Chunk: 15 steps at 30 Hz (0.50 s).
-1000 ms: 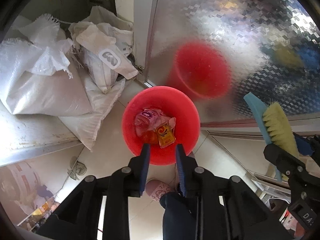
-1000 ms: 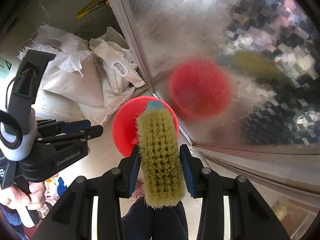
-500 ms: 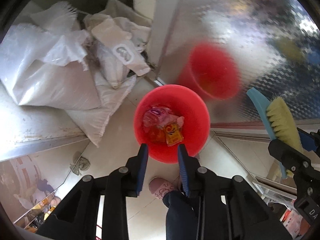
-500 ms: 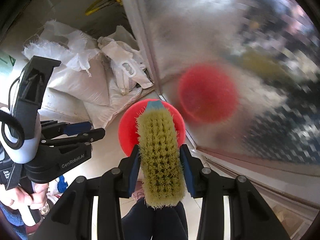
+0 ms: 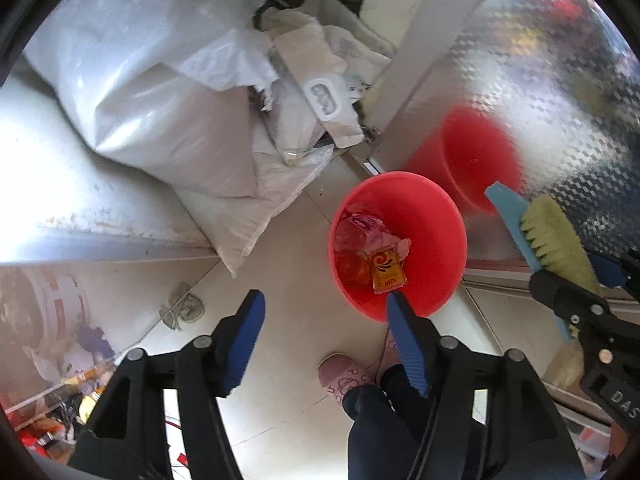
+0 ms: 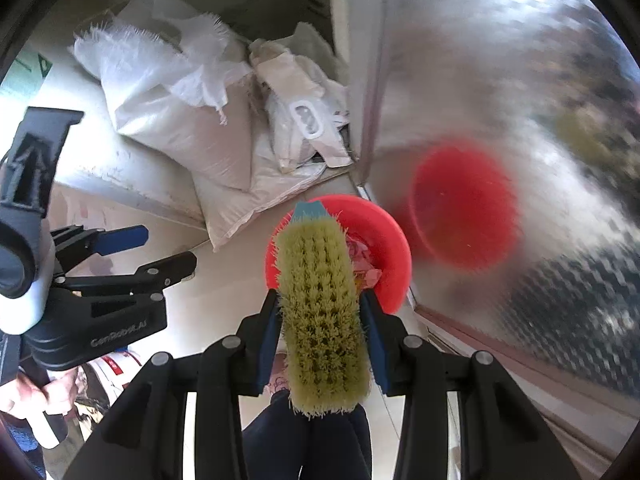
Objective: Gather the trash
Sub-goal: 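Open the right gripper to drop the brush into the red bucket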
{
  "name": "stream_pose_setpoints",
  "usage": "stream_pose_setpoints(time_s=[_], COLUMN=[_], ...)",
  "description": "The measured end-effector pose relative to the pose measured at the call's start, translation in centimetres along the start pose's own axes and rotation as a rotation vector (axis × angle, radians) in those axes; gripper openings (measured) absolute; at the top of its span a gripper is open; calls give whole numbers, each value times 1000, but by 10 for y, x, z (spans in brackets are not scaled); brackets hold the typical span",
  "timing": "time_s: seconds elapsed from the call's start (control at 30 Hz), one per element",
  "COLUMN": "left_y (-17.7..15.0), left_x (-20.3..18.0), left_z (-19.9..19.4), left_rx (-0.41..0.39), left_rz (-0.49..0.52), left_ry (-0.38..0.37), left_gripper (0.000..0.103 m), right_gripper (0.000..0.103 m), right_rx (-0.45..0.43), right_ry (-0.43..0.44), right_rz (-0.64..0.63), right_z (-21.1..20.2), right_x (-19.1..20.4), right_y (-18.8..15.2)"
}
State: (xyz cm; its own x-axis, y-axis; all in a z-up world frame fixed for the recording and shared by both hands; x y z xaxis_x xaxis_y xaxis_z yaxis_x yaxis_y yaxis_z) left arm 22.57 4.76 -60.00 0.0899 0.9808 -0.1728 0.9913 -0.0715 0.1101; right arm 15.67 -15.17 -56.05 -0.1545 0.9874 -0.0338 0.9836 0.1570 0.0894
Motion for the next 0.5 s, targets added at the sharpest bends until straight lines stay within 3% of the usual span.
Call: stream_pose_setpoints(time_s=[0.27, 0.33, 0.4, 0.5], left_y=[-11, -13, -15, -17], left_x=[5, 6, 6, 7], left_z=[5, 3, -2, -10], left_rx=[7, 6, 1, -9], left_rz=[-10, -7, -6, -14], left_ry=[4, 5, 9, 15], left_gripper=[78, 80, 82, 82], right_gripper=[38, 56, 64, 69], right_rx=[57, 85, 87, 73], right_ry=[-38, -45, -30, -49], right_rz=[-44, -43, -43, -49], right_z=[13, 17, 14, 5], right_x=[8, 11, 12, 12], right_y=[0, -1, -3, -4])
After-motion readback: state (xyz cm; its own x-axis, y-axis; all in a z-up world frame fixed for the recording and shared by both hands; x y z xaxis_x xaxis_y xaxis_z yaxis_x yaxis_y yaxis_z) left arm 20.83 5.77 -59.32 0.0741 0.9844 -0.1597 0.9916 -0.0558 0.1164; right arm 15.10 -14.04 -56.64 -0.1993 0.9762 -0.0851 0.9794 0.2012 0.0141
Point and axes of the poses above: each gripper's, at about its wrist camera, not at the fingertips, and z roughly the way its jaws point, x to its left, y to its top, the point moved 7 cm from there along z, roughly the way its jaws point, and after that the axes turned 5 degrees about -y, right-handed, at the moved point
